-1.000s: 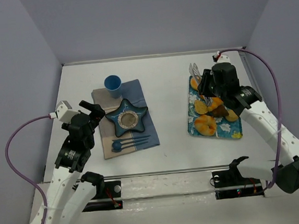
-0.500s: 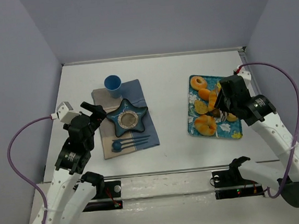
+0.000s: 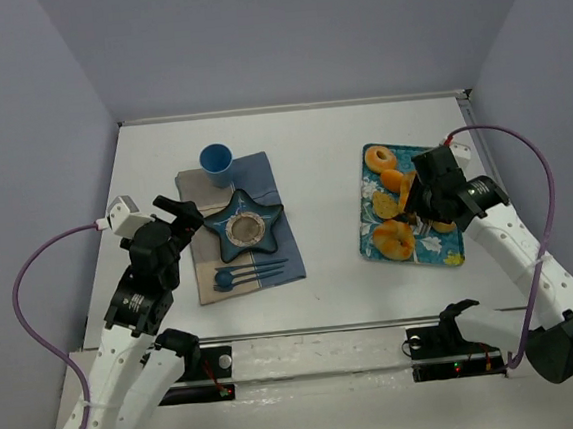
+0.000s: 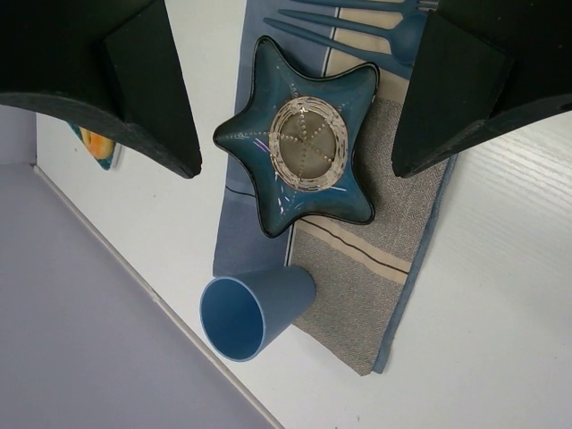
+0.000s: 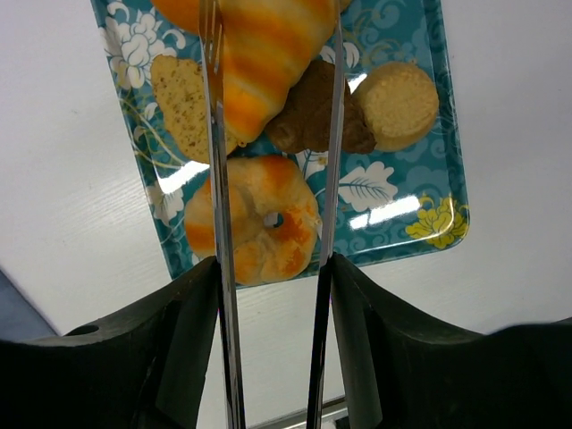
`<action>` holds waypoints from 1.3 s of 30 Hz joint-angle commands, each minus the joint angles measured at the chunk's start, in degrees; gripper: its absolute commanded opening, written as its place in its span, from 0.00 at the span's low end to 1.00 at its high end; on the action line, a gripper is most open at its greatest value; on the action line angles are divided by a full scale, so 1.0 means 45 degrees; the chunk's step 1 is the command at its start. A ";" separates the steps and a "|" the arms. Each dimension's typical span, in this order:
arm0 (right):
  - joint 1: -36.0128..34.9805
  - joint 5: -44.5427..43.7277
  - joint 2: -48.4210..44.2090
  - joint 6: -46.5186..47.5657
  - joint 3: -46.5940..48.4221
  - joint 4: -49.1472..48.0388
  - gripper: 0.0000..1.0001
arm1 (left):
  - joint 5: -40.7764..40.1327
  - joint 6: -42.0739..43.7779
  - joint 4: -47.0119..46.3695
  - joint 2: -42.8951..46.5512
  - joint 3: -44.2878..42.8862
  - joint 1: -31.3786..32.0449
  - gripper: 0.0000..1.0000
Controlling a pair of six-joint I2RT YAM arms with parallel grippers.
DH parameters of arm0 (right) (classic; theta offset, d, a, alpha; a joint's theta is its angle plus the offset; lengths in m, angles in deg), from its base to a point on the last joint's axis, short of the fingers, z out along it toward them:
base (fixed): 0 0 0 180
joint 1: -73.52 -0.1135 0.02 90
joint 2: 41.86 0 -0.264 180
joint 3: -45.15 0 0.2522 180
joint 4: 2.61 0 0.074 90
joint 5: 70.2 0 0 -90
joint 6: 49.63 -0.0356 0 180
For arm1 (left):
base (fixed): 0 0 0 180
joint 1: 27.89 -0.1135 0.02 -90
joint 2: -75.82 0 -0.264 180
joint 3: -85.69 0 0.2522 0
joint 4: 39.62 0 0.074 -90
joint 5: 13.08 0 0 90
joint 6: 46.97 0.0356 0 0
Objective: Place the bread
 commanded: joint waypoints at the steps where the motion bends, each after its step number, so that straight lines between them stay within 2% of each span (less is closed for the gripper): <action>1: 0.0451 0.0265 0.0128 0.0086 -0.0109 -0.1060 0.57 | -0.0117 -0.0162 -0.0431 0.0218 0.0137 -0.0046 0.99; 8: 0.0960 0.1123 0.0500 0.0497 -0.0656 -0.2036 0.56 | -0.0254 -0.0201 -0.0411 0.0393 0.0157 -0.0046 0.99; 11: 0.1097 0.1338 0.0539 0.0672 -0.0695 -0.2427 0.46 | -0.0273 -0.0221 -0.0392 0.0374 0.0137 -0.0046 0.99; 12: 0.1097 0.1417 0.0539 0.0750 -0.0656 -0.2524 0.36 | -0.0293 -0.0221 -0.0372 0.0393 0.0157 -0.0046 0.99; 14: 0.1214 0.1456 0.0520 0.0848 -0.0559 -0.2584 0.31 | -0.0313 -0.0240 -0.0353 0.0374 0.0137 -0.0046 0.99; 17: 0.1214 0.1437 0.0345 0.0965 -0.0325 -0.2584 0.14 | -0.0351 -0.0260 -0.0314 0.0432 0.0137 -0.0046 0.99; 20: 0.1214 0.1282 0.0149 0.1102 -0.0071 -0.2525 0.07 | -0.0410 -0.0279 -0.0294 0.0491 0.0137 -0.0046 0.99; 27: 0.1214 0.1085 -0.0358 0.1414 0.0749 -0.2076 0.07 | -0.0488 -0.0338 -0.0275 0.0569 0.0157 -0.0046 0.99; 31: 0.1214 0.1747 -0.1079 0.2211 0.1354 -0.2153 0.07 | -0.0508 -0.0338 -0.0255 0.0589 0.0157 -0.0046 0.99; 33: 0.1214 0.3267 -0.1295 0.2876 0.1531 -0.2484 0.07 | -0.0527 -0.0338 -0.0255 0.0608 0.0137 -0.0046 0.99; 34: 0.1214 0.4182 -0.1451 0.3866 0.1531 -0.3027 0.07 | -0.0566 -0.0357 -0.0255 0.0589 0.0137 -0.0046 0.99; 35: 0.1214 0.6241 -0.1491 0.4224 0.1493 -0.3304 0.07 | -0.0566 -0.0358 -0.0255 0.0589 0.0137 -0.0046 0.99; 38: 0.0963 0.9997 -0.1434 0.5767 0.1200 -0.4317 0.07 | -0.0605 -0.0377 -0.0158 0.0608 0.0060 -0.0046 0.99; 39: 0.0728 1.0533 -0.1414 0.5770 0.1103 -0.4554 0.07 | -0.0625 -0.0377 -0.0157 0.0628 0.0059 -0.0046 0.99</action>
